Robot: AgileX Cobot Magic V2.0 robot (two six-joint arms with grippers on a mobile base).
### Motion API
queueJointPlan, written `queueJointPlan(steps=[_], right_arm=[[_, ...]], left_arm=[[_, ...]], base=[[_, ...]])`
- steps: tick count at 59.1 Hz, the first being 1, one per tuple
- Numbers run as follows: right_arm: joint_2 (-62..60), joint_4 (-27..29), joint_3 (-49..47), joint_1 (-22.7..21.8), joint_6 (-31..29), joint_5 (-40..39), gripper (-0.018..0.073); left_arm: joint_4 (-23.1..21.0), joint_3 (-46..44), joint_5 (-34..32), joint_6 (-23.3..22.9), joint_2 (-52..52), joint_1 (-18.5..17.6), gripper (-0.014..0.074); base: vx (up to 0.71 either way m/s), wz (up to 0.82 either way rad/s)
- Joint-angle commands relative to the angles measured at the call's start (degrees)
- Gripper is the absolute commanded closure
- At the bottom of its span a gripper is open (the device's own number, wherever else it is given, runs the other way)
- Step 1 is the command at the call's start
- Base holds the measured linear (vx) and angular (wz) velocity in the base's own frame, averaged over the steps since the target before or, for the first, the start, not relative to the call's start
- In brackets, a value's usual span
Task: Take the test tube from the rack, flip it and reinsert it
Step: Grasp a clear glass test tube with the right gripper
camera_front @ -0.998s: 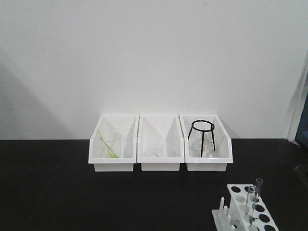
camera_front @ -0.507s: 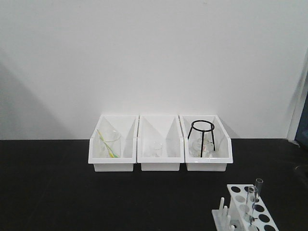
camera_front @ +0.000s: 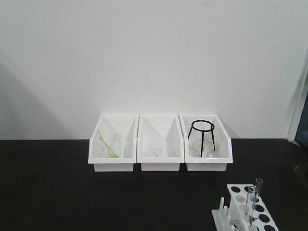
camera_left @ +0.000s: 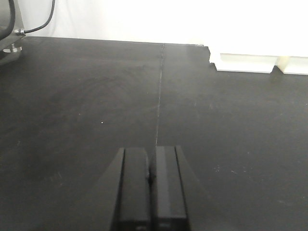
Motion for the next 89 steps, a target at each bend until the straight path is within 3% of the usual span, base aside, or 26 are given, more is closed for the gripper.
queueJointPlan(steps=[1,19,27,35,47,72,89], right_arm=[[3.6,-0.3,-2.0,-0.4,0.0,-9.2,0.0419],[18.2,-0.4,-2.0,-0.3,1.4,-24.6,0.0113],[25.4,-6.3,-2.0,-0.2,3.5,-34.1,0.0066],[33.3,-14.2,-2.0,-0.2,6.1,-43.7,0.0068],[45.2,-13.7,-4.0,-0.2,5.8,-55.7,0.0068],[57.4,-18.4,-15.3,-0.2,8.9,-57.2,0.0077],[58.0,-18.4,-16.0,-0.2,9.0,-57.3,0.0253]], left_arm=[[-0.3,0.0,-5.0,0.0,-0.6,-0.4,0.0603],[-0.3,0.0,-5.0,0.0,-0.6,-0.4,0.0603],[-0.3,0.0,-5.0,0.0,-0.6,-0.4,0.0603],[-0.3,0.0,-5.0,0.0,-0.6,-0.4,0.0603],[-0.3,0.0,-5.0,0.0,-0.6,-0.4,0.0603],[-0.3,0.0,-5.0,0.0,-0.6,-0.4,0.0603],[-0.3,0.0,-5.0,0.0,-0.6,-0.4,0.0603]], base=[[0.0,0.0],[0.0,0.0],[0.0,0.0],[0.0,0.0],[0.0,0.0],[0.0,0.0],[0.0,0.0]])
